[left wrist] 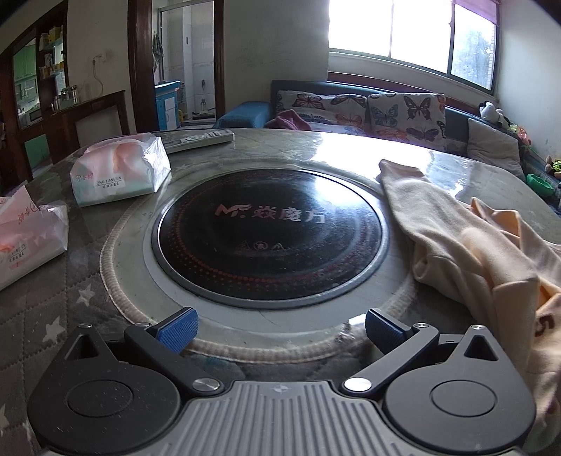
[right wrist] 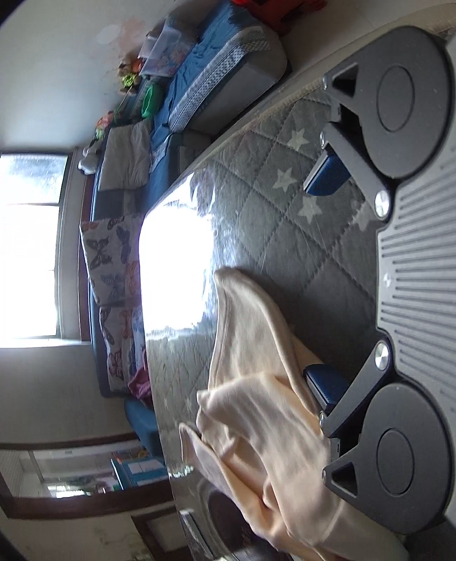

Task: Fold clothes
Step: 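Move both tools over the crumpled cream sweatshirt toward its hem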

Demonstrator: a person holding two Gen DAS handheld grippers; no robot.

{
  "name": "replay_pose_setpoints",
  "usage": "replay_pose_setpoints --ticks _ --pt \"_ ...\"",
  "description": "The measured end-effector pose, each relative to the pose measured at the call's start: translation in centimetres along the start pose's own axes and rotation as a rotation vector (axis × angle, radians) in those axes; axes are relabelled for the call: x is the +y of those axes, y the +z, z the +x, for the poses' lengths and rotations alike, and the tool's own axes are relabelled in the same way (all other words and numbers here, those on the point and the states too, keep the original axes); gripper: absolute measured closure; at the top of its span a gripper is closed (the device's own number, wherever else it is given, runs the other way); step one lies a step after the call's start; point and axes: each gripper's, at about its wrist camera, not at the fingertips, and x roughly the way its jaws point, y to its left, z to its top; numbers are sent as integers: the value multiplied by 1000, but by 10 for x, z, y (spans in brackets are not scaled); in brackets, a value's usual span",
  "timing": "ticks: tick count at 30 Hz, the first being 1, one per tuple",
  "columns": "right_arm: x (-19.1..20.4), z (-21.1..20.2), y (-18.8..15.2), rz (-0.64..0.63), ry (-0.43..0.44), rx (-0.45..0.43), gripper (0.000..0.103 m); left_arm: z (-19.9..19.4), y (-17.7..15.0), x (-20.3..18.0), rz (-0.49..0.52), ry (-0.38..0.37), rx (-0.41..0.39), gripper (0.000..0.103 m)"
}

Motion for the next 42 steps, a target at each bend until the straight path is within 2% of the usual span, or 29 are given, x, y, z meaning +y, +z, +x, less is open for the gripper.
replay_pose_setpoints --ticks 11,18,25,42 --pt "28 -32 -12 -71 85 2 0 -38 -10 -23 21 -85 7 0" --pt "42 -40 -19 -92 118 17 0 -56 -15 -35 75 -123 1 0" --pt "46 -50 -23 -95 159 28 0 -69 -22 -49 117 -140 8 0" --pt "57 -67 -30 -113 187 17 0 -84 -32 -71 203 -176 39 0"
